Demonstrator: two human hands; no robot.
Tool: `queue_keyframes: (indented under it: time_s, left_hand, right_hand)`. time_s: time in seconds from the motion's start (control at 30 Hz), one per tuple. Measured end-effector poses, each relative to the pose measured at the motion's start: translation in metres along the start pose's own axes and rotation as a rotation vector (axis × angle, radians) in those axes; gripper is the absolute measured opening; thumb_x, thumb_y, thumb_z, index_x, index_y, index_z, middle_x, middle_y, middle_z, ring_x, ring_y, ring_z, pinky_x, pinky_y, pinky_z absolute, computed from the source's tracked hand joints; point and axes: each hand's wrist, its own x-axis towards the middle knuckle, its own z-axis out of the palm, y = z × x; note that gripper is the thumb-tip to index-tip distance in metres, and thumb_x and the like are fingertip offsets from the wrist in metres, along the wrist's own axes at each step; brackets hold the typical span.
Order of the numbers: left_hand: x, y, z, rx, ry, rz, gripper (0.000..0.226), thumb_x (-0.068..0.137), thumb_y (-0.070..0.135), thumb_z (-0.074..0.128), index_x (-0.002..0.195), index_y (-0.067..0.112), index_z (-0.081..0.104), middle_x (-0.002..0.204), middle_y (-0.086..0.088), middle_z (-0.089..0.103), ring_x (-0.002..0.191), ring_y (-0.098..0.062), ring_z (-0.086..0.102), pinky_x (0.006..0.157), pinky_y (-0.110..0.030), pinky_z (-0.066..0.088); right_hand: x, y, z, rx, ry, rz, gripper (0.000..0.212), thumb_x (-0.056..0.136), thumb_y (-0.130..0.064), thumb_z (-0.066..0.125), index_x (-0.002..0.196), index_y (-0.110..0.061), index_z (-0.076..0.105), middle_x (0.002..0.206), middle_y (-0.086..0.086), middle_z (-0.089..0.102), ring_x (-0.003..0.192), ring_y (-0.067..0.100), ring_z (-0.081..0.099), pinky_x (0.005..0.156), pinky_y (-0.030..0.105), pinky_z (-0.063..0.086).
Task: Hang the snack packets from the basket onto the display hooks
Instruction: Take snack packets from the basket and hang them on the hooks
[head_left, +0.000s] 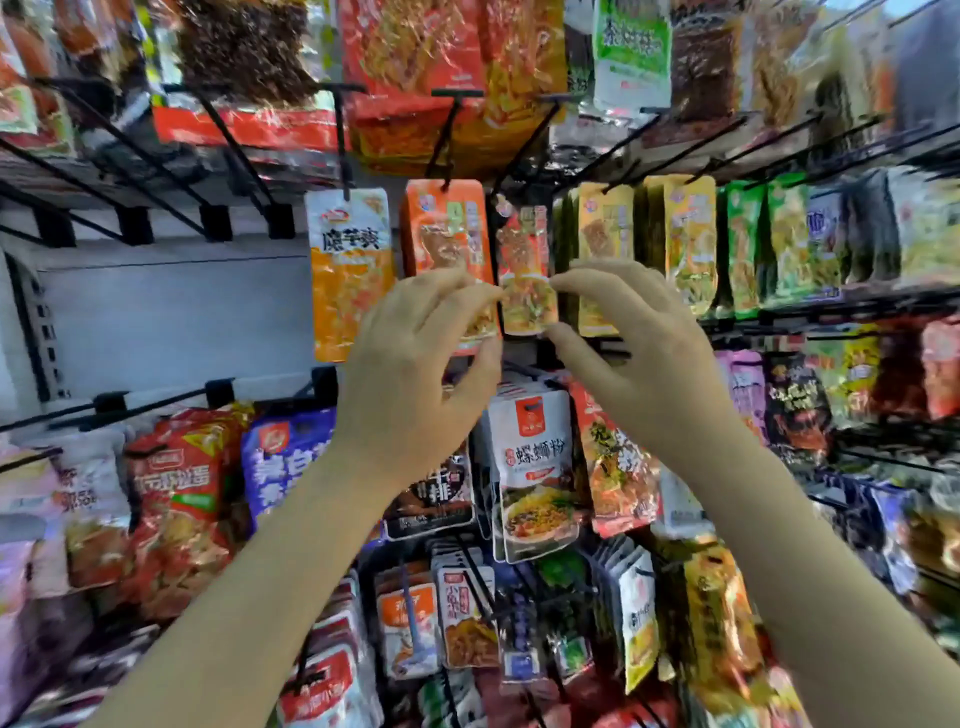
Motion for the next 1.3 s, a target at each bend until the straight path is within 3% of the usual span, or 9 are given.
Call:
queue_keyframes:
  time_s: [0.2,0.4,0.6,0.77,0.87,1.0,1.17,1.23,1.3]
  left_hand:
    - [-0.104,0.116,0.12,-0.386,-0.241,-0.022,0.036,0.099,0.027,0.053,0.125,0.008,0.066,0.125,-0.009,0.064,0.118,-0.027,0.057,0.105,-0.039,0.04]
    - [-0.248,0.233,0.231,-0.572,-0.856,-0.078,0.049,0.098,0.041,0.044,0.136,0.012,0.057,0.136,-0.007,0.059,0.127,-0.027,0.051,0.108,-0.037,0.032]
    - [-0.382,0.305,0.255,-0.608,-1.406,-0.043,0.08,0.093,0.064,0.021,0.161,0.02,0.022,0.165,-0.001,0.028,0.152,-0.023,0.026,0.121,-0.045,0.026]
    - [-0.408,0.32,0.249,-0.61,-1.511,-0.101,0.087,0.088,0.067,0.02,0.162,0.023,0.006,0.166,-0.002,0.024,0.152,-0.024,0.025,0.12,-0.043,0.025]
    - [-0.404,0.32,0.249,-0.609,-1.523,-0.103,0.088,0.086,0.068,0.016,0.162,0.025,0.002,0.166,-0.003,0.024,0.152,-0.024,0.024,0.119,-0.042,0.025]
    - [-0.407,0.318,0.249,-0.613,-1.52,-0.103,0.085,0.09,0.066,0.022,0.162,0.024,0.007,0.162,-0.008,0.034,0.149,-0.029,0.032,0.115,-0.047,0.033]
    - [-0.41,0.317,0.252,-0.615,-1.524,-0.1,0.083,0.091,0.066,0.022,0.161,0.027,0.004,0.162,-0.006,0.034,0.149,-0.028,0.03,0.115,-0.048,0.033]
    - [-0.409,0.317,0.251,-0.612,-1.527,-0.103,0.082,0.091,0.066,0.021,0.161,0.028,0.003,0.163,-0.004,0.032,0.15,-0.027,0.027,0.115,-0.048,0.032]
    - [-0.408,0.317,0.251,-0.608,-1.534,-0.107,0.082,0.091,0.065,0.021,0.162,0.027,0.004,0.163,-0.004,0.031,0.15,-0.026,0.027,0.115,-0.047,0.032]
  right_hand:
    - [-0.188,0.055,-0.072,-0.238,-0.158,0.322,0.032,0.098,-0.031,0.057,0.116,-0.006,0.068,0.12,0.009,0.066,0.113,0.026,0.061,0.096,0.042,0.049]
    - [-0.412,0.088,-0.141,-0.411,-0.462,0.859,0.039,0.095,-0.04,0.055,0.111,-0.007,0.068,0.11,0.009,0.068,0.098,0.031,0.064,0.085,0.043,0.051]
    - [-0.583,0.065,-0.175,-0.499,-0.734,1.271,0.05,0.09,-0.055,0.045,0.102,-0.011,0.067,0.093,0.011,0.068,0.087,0.036,0.066,0.073,0.042,0.05]
    - [-0.645,0.049,-0.176,-0.469,-0.886,1.465,0.077,0.086,-0.065,0.033,0.126,-0.007,0.064,0.134,0.019,0.061,0.117,0.039,0.06,0.086,0.046,0.051]
    - [-0.665,0.043,-0.167,-0.487,-0.893,1.505,0.062,0.083,-0.06,0.041,0.11,-0.012,0.069,0.133,0.019,0.058,0.121,0.043,0.056,0.087,0.049,0.05]
    - [-0.668,0.043,-0.157,-0.463,-0.822,1.587,0.041,0.085,-0.045,0.073,0.116,-0.018,0.067,0.137,0.018,0.052,0.117,0.041,0.051,0.094,0.054,0.047]
    - [-0.65,0.059,-0.158,-0.389,-0.632,1.776,0.058,0.083,-0.051,0.077,0.123,-0.016,0.054,0.098,0.002,0.063,0.097,0.03,0.059,0.084,0.046,0.048]
    - [-0.651,0.06,-0.158,-0.348,-0.565,1.84,0.071,0.08,-0.047,0.08,0.133,-0.012,0.048,0.112,0.009,0.063,0.101,0.025,0.061,0.082,0.035,0.048]
    - [-0.653,0.061,-0.156,-0.346,-0.509,1.91,0.085,0.081,-0.044,0.08,0.147,-0.009,0.036,0.141,0.017,0.044,0.115,0.027,0.056,0.089,0.034,0.047]
